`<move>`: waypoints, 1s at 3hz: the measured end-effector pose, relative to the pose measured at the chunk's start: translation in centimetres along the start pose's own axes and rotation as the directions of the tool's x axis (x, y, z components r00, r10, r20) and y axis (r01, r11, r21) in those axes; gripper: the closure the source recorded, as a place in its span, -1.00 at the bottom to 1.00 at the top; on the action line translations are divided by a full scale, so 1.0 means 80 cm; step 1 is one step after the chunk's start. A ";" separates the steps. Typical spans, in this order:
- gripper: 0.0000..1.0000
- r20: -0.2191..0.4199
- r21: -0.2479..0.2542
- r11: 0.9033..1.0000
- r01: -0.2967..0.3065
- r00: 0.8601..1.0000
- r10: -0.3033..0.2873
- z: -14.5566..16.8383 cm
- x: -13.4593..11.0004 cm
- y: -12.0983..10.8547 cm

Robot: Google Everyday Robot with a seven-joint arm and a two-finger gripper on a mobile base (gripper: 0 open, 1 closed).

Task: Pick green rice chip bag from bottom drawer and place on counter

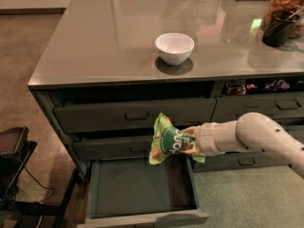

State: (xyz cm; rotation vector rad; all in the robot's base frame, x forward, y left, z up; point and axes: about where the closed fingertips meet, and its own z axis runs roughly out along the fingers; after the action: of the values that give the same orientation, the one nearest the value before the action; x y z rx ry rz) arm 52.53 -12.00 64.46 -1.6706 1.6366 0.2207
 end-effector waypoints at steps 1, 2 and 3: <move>1.00 0.026 0.028 1.000 -0.003 1.000 0.002 -0.039 -0.035 -0.036; 1.00 0.018 0.049 0.999 -0.010 1.000 0.009 -0.102 -0.091 -0.092; 1.00 0.009 0.105 0.994 0.027 1.000 -0.028 -0.183 -0.166 -0.154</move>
Offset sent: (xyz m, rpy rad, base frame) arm 0.0416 -0.0103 0.2406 0.0140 -0.0492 -0.0656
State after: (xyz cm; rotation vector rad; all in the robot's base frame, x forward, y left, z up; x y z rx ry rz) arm 56.05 -12.27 87.44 -1.6087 1.5887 0.1275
